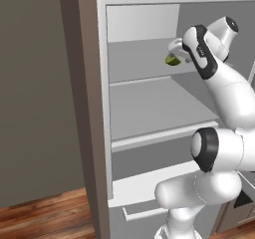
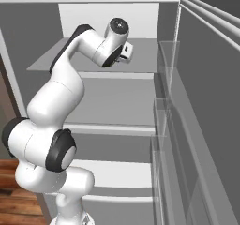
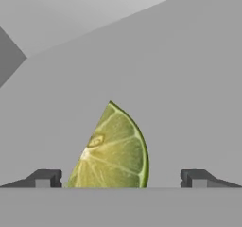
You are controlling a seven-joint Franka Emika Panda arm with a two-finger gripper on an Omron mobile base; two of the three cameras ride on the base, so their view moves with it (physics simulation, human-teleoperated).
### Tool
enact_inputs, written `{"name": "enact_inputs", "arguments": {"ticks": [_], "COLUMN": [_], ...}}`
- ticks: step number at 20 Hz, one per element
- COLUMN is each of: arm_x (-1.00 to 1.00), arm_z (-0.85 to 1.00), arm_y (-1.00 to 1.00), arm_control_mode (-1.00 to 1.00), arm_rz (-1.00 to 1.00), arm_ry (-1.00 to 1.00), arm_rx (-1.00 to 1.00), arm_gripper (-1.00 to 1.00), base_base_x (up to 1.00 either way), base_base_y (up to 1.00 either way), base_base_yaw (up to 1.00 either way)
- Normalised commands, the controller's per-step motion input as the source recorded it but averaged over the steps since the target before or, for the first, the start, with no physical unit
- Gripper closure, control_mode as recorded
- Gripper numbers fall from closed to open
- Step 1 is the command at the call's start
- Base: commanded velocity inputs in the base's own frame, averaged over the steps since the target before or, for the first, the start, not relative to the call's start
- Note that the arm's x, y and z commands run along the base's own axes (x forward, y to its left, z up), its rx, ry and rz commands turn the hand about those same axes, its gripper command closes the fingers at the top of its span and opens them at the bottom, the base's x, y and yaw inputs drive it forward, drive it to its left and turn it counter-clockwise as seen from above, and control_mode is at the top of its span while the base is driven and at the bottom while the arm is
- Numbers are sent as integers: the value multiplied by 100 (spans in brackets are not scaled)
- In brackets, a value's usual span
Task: There is a bowl on the dining counter. Grab a lemon wedge from the fridge and place it in the bowl. Then get the liquor bottle and glass cup from the cabinet and place them next to the bowl.
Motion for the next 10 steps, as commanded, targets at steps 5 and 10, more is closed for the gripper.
{"name": "enact_inputs", "arguments": {"ticks": [5,10], "arm_x": [1,14], "arm_z": [-19,-20], "arm_y": [0,0], "arm_control_mode": [-100,-100], "arm_rz": [0,0], "arm_ry": [0,0], "arm_rx": [6,4], "arm_gripper": [-100,-100], "base_base_x": [0,0], "base_base_y": [0,0], "base_base_yaw": [0,0]}}
